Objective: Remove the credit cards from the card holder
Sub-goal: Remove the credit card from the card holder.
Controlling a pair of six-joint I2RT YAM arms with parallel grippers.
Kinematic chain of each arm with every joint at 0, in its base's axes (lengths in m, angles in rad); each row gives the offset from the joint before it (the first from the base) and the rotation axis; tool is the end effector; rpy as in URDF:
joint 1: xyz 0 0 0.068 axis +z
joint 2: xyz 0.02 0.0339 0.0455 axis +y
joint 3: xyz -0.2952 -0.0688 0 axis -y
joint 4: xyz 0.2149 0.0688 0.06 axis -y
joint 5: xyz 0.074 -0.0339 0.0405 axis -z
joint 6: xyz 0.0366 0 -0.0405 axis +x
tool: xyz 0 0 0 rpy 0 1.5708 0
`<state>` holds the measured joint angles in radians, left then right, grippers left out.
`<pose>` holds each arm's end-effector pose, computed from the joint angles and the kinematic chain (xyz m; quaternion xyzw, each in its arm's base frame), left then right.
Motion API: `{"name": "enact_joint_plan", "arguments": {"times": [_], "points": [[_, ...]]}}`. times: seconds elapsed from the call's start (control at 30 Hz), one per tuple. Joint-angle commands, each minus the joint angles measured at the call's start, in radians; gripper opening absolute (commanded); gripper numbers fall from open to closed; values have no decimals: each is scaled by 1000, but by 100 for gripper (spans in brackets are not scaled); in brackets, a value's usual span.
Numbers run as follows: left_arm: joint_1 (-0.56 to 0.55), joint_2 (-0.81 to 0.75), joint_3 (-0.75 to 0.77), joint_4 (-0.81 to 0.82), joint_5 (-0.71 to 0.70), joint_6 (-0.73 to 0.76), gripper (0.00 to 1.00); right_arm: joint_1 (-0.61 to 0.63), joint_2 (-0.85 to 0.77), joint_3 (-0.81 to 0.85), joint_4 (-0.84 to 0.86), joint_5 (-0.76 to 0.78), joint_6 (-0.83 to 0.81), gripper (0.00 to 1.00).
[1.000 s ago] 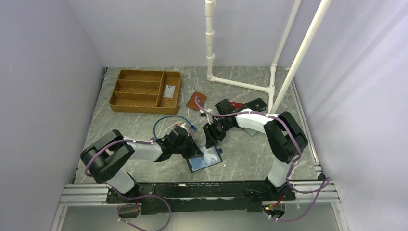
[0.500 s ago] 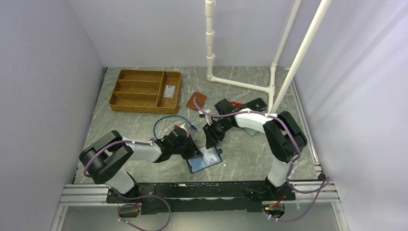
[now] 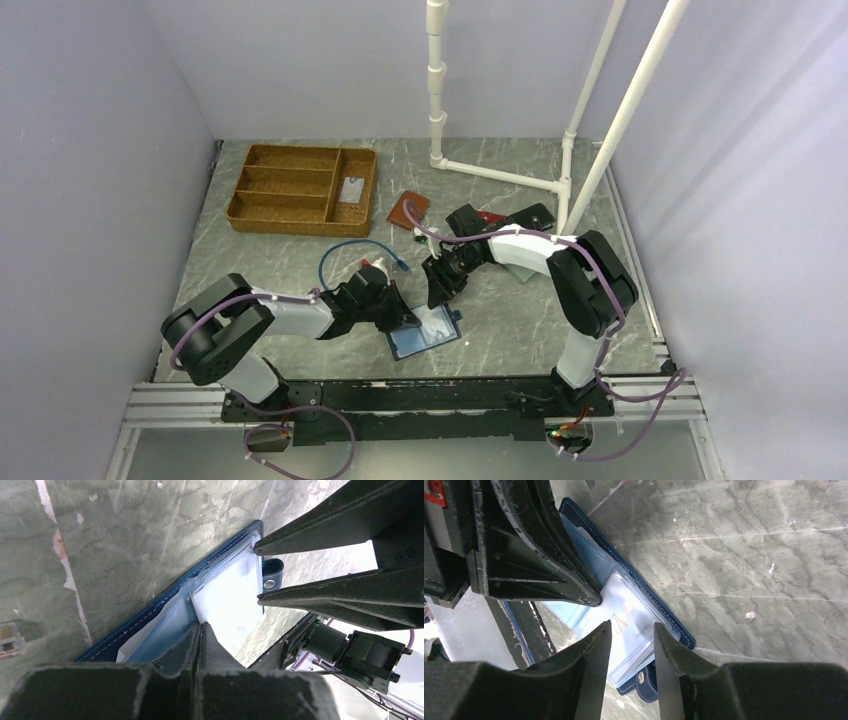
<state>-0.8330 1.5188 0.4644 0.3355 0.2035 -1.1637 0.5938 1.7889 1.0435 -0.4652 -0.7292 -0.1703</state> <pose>0.1597 -0.1867 0.1787 -0.1077 0.9005 -0.3956 0.1449 0.2501 0.1982 0.2052 -0.4020 0.8291 0.3781 0.0899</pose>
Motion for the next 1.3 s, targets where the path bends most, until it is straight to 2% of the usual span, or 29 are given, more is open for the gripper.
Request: {"name": "enact_joint_plan", "arguments": {"times": [0.0, 0.13, 0.57, 0.7, 0.97, 1.27], "points": [[-3, -7, -11, -12, -38, 32, 4, 1, 17, 16, -16, 17, 25, 39], [-2, 6, -14, 2, -33, 22, 0, 2, 30, 19, -27, 26, 22, 40], [-2, -5, -35, 28, -43, 20, 0, 4, 38, 22, -34, 78, 12, 48], [-2, -3, -36, 42, -40, 27, 0, 8, 41, 24, -43, 39, 2, 49], [-3, -22, -42, 61, -36, 38, 0, 34, 49, 36, -67, -24, -15, 41], [-2, -52, -43, 30, -52, 44, 0, 32, 49, 41, -68, 15, -11, 31]]}}
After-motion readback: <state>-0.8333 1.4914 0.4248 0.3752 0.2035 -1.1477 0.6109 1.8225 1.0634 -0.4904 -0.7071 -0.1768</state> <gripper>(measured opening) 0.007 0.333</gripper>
